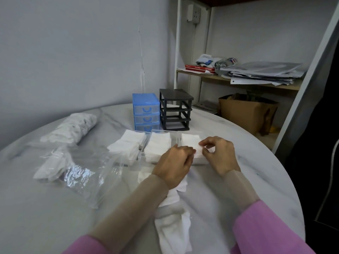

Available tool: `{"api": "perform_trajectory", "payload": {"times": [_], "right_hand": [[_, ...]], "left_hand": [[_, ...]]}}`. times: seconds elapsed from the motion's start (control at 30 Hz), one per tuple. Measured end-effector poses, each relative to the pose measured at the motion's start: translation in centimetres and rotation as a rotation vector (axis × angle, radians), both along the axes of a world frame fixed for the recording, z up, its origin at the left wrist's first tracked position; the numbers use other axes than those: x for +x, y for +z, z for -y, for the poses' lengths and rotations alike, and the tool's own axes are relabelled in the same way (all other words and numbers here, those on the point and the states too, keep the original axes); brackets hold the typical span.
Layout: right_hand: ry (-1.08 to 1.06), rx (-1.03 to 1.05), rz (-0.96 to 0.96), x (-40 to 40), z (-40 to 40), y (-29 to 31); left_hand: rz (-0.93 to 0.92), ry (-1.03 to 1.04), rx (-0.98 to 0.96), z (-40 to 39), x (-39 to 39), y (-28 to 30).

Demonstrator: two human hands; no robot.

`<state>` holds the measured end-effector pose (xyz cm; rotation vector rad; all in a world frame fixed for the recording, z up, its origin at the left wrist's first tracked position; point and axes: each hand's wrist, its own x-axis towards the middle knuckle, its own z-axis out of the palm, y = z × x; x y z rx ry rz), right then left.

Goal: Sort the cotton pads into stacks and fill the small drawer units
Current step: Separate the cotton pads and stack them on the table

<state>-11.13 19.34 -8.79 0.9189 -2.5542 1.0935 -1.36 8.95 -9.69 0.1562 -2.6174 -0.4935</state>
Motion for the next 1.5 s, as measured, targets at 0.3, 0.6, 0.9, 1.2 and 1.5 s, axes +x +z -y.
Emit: {"api": "perform_trajectory", "payload": {"times": [0.3,0.6,0.9,1.2,1.5], "right_hand": [[-0.038,0.271,-0.065,0.7,-0.4,0.5],[0.201,0.017,-0.197,1.4,-0.2,0.4],[0.65,0.137,-0.086,3.5,0.4,0.2],[0.649,0.307,0.022,3.5,0.4,-0.2],[0.687,0.043,0.116,3.8,0.5,0.0]], "left_hand": [[0.161,-0.043,-0.098,0.8,-0.1,0.0],[-0.048,-0.004,0.129,1.7,2.2,1.5],[-0.182,0.052,0.267,2.7,6.1,1.4],[-0.075,0.061,0.281,3.6,8.0,-0.7],[-0.185,0.056,0.712,2.7,8.0,-0.3]]}}
